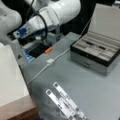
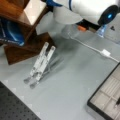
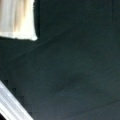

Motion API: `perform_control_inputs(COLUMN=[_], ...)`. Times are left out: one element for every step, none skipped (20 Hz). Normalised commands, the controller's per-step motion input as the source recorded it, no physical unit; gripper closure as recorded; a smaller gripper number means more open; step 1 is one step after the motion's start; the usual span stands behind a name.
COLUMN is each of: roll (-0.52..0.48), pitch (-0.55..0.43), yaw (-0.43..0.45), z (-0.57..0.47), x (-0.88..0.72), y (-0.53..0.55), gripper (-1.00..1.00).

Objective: Turn off the lamps. Pick up the book. Place the book on the shelf position.

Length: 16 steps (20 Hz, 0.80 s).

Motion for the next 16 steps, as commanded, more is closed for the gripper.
perform_control_inputs(roll=[0.168, 0.242, 0.302, 0.301, 0.349, 0.495, 0.566, 0.591, 0.55, 0.585, 0.587, 0.539, 0.551, 0.562, 0.558, 0.509], pitch=[-0.117, -0.167, -0.201, -0.194, -0.205, -0.268, -0.282, -0.269, -0.218, -0.206, -0.183, -0.139, -0.131, -0.134, -0.138, -0.11], yaw=[-0.431, -0.507, -0.559, -0.57, -0.598, -0.664, -0.697, -0.713, -0.687, -0.693, -0.676, -0.637, -0.619, -0.605, -0.581, -0.539], z=[0.04, 0.04, 0.03, 0.02, 0.01, 0.0, -0.01, -0.01, 0.01, 0.02, 0.03, 0.04, 0.04, 0.04, 0.03, 0.03], x=[0.43, 0.47, 0.5, 0.52, 0.54, 0.55, 0.56, 0.55, 0.54, 0.53, 0.52, 0.49, 0.46, 0.46, 0.45, 0.42], y=[0.68, 0.69, 0.68, 0.62, 0.56, 0.51, 0.47, 0.43, 0.39, 0.36, 0.34, 0.3, 0.26, 0.27, 0.27, 0.26], gripper=[-1.0, -1.0, -1.0, -1.0, -1.0, -1.0, -1.0, -1.0, -1.0, -1.0, -1.0, -1.0, -1.0, -1.0, -1.0, -1.0])
